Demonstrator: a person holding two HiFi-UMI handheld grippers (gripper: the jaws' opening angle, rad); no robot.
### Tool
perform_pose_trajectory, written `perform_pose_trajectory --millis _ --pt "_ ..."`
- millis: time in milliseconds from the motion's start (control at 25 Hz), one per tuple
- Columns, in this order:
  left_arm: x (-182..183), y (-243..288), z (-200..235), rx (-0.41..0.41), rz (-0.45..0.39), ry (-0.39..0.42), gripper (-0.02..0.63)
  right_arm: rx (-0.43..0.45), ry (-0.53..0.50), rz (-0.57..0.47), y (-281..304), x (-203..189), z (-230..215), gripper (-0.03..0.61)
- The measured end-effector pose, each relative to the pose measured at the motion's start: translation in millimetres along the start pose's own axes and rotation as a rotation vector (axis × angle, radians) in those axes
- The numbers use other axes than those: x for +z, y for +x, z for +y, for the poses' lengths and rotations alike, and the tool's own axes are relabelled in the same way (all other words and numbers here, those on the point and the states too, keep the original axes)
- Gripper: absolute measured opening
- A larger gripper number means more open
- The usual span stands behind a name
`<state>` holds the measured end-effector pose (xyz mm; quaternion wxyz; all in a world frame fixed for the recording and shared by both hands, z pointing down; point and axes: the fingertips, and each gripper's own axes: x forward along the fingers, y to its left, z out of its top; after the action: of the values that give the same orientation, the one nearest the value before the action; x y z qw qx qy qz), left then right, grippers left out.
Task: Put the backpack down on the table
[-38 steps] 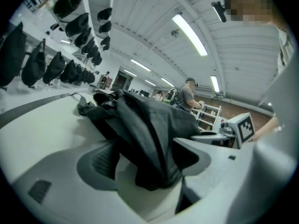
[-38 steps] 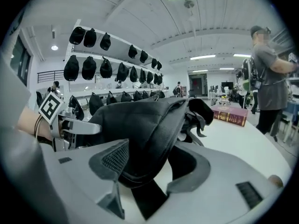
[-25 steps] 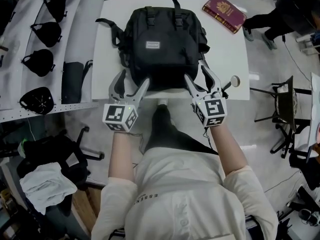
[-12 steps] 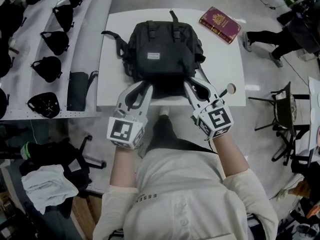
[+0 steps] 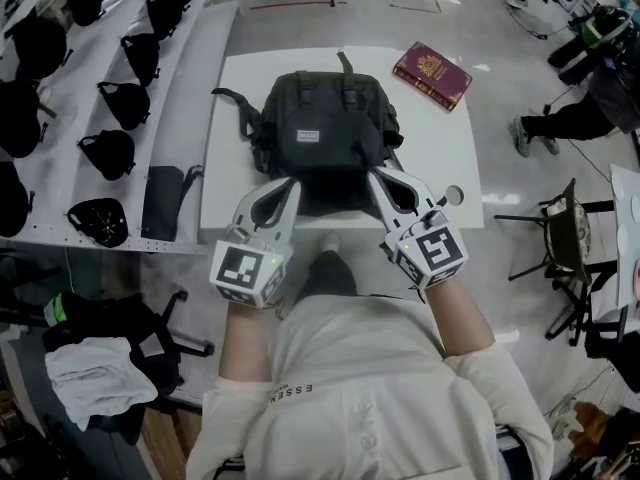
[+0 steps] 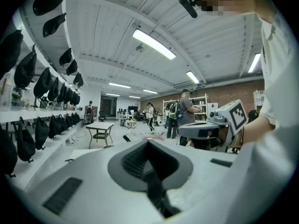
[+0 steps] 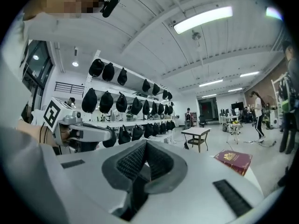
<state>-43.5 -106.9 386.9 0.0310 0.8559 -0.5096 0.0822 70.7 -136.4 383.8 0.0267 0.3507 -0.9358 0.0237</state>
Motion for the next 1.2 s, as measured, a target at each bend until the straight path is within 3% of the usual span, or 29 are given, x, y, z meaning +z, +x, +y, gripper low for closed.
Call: perform_pose_trajectory --millis 520,760,1200 --pt "23 6 -1 -0.010 -0.032 0.043 0.003 0.020 -0.053 -0.021 -4 18 -1 0.014" --pt "24 9 -2 -0.039 -0.026 0.002 0.003 0.042 -0.058 -0.025 -3 21 1 0.014" --pt "23 9 10 0.019 -0.038 0.011 0.003 0.036 -0.055 -0.048 -4 22 -2 0.014"
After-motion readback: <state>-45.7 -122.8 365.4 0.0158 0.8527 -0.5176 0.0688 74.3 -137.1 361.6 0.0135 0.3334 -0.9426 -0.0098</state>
